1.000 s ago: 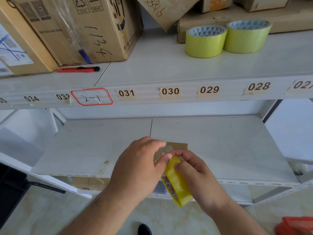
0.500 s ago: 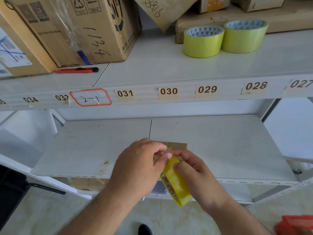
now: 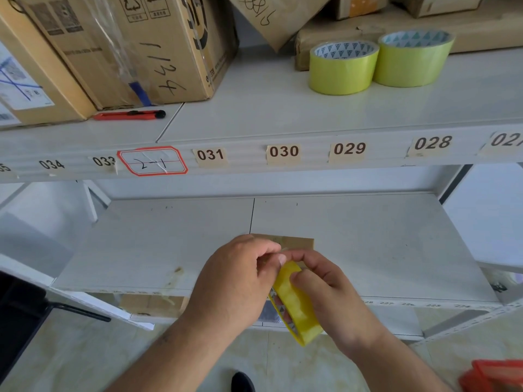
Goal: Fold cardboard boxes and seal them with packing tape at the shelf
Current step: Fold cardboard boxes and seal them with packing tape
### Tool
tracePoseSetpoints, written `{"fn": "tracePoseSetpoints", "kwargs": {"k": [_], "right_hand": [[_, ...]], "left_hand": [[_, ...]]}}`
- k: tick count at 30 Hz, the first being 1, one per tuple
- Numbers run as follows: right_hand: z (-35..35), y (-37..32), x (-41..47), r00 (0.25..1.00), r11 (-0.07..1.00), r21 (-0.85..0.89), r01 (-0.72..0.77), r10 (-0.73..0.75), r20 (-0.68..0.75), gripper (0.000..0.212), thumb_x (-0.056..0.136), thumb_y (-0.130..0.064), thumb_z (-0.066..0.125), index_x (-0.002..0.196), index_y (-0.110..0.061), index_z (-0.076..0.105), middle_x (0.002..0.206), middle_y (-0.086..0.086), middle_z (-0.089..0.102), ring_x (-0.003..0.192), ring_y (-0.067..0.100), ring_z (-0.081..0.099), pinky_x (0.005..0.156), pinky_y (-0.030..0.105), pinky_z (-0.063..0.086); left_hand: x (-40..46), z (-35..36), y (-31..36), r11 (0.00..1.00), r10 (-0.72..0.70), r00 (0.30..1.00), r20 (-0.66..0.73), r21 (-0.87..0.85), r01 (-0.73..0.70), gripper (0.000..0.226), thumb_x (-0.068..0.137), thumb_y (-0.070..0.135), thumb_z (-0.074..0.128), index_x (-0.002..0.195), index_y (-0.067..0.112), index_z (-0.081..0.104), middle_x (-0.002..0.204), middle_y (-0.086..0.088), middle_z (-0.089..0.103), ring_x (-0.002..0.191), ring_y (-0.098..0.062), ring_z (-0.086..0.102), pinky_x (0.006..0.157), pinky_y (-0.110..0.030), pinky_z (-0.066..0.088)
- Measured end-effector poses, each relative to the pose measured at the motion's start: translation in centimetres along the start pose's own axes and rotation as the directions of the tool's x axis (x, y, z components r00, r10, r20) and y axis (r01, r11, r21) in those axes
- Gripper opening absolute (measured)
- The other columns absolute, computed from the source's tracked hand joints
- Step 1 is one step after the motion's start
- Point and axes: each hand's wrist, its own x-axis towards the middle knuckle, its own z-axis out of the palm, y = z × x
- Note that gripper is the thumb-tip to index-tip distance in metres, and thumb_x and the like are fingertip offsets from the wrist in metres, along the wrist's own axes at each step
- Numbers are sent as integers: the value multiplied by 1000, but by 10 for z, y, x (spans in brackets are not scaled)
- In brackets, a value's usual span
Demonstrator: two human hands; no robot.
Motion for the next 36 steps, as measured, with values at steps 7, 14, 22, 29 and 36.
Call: {"fn": "tracePoseSetpoints", "kwargs": {"k": [7, 14, 22, 29, 36], "right_hand": [[-4, 8, 5, 1000, 1000, 10, 6, -6, 22, 31, 81, -20, 53, 104, -21, 73, 81, 21, 68, 69, 29, 65, 61, 36, 55], [-11, 25, 6, 998, 995, -80, 57, -55, 29, 48, 89, -23, 55, 136, -35, 55, 100, 32, 67, 90, 49, 67, 78, 57, 57], [-4, 42, 13, 990, 989, -19, 143, -143, 10, 50, 91, -10, 47, 140, -22, 48, 99, 21, 74, 86, 38, 71, 77, 42, 60], [7, 58, 31, 999, 999, -17, 43, -43, 33, 56, 85, -14, 50, 140, -21, 49, 111, 17, 75, 102, 29, 72, 81, 37, 59], [46, 91, 64, 958, 952, -279, -127, 44, -285, 25, 100, -57, 56, 107, -37, 70, 98, -13, 77, 93, 5, 71, 82, 30, 52]], "left_hand": [[-3, 8, -3, 997, 63, 995, -71, -28, -65, 14, 100, 27, 61, 93, 33, 72, 88, 21, 65, 90, 3, 58, 74, -10, 43], [-3, 14, -17, 952, 283, 951, -125, 156, -263, 19, 100, 32, 48, 87, 25, 60, 85, 16, 52, 73, -3, 44, 61, -22, 38], [14, 25, -61, 874, -357, 934, 11, -350, 338, 33, 97, 37, 68, 73, 16, 61, 55, 10, 54, 54, -5, 47, 55, -23, 38], [-20, 44, -43, 379, -416, 811, 411, -733, 565, 67, 90, 73, 41, 111, 21, 76, 100, -4, 79, 96, -19, 75, 92, -40, 58], [-27, 74, -76, 308, -570, 777, 266, -808, 503, 30, 94, 50, 66, 105, 24, 76, 102, -1, 79, 104, -23, 73, 97, -49, 56]]}}
